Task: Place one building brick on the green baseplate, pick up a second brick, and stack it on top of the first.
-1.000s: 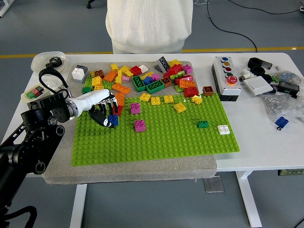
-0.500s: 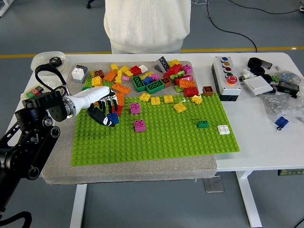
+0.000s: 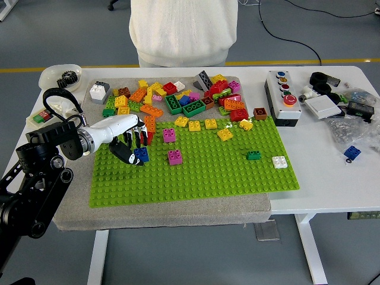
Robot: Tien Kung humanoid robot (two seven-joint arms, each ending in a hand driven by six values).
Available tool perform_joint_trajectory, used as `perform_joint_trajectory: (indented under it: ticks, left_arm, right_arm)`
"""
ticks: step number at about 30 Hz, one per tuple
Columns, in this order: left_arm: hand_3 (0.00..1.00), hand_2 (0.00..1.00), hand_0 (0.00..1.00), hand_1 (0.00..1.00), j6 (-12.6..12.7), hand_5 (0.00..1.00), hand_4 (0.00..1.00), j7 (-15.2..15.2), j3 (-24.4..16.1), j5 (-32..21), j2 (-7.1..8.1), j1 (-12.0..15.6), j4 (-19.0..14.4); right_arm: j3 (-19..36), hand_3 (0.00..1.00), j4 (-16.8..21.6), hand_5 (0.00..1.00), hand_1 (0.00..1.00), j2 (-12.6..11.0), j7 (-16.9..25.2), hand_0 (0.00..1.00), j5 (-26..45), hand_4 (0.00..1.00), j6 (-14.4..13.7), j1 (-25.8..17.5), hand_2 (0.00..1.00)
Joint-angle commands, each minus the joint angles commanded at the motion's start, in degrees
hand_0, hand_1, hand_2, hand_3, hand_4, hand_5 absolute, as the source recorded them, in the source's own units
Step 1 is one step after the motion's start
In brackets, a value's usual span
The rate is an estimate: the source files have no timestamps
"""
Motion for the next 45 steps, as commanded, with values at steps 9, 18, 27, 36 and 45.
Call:
perform_joint_trajectory:
  ticks: [9, 18, 27, 36, 45]
  left_arm:
    - [0.43, 0.372, 0.411, 0.349, 0.25, 0.002, 0.894, 1.05, 1.37, 0.0, -0.4, 1.74, -2.41]
    - [0.43, 0.372, 0.41, 0.349, 1.66, 0.002, 0.892, 2.47, 3.44, 0.0, -0.65, 2.82, -3.85]
    - [0.432, 0.373, 0.411, 0.351, 4.39, 0.002, 0.892, 4.6, 4.92, 0.0, -1.13, 4.29, -5.36]
    - [0.434, 0.375, 0.412, 0.353, 7.28, 0.002, 0.892, 6.04, 7.27, 0.0, -1.29, 5.38, -6.26]
    - [0.434, 0.376, 0.413, 0.354, 7.24, 0.002, 0.893, 6.85, 9.42, 0.0, -0.86, 6.01, -8.11]
  right_arm:
    - [-0.18, 0.599, 0.0, 0.404, 0.644, 0.02, 0.03, 0.74, -0.11, 0.825, 0.07, -0.06, 0.715]
    - [-0.34, 0.6, 0.0, 0.404, 0.644, 0.01, 0.04, 0.74, 0.16, 0.826, 0.05, -0.06, 0.713]
    - [-0.23, 0.6, 0.0, 0.404, 0.644, -0.05, 0.04, 0.741, 0.18, 0.826, 0.03, 0.03, 0.714]
    - [-0.09, 0.6, 0.0, 0.404, 0.645, -0.08, 0.03, 0.741, 0.05, 0.826, 0.02, -0.03, 0.713]
    - [0.06, 0.6, 0.0, 0.405, 0.644, -0.11, 0.01, 0.741, 0.04, 0.826, 0.0, 0.04, 0.714]
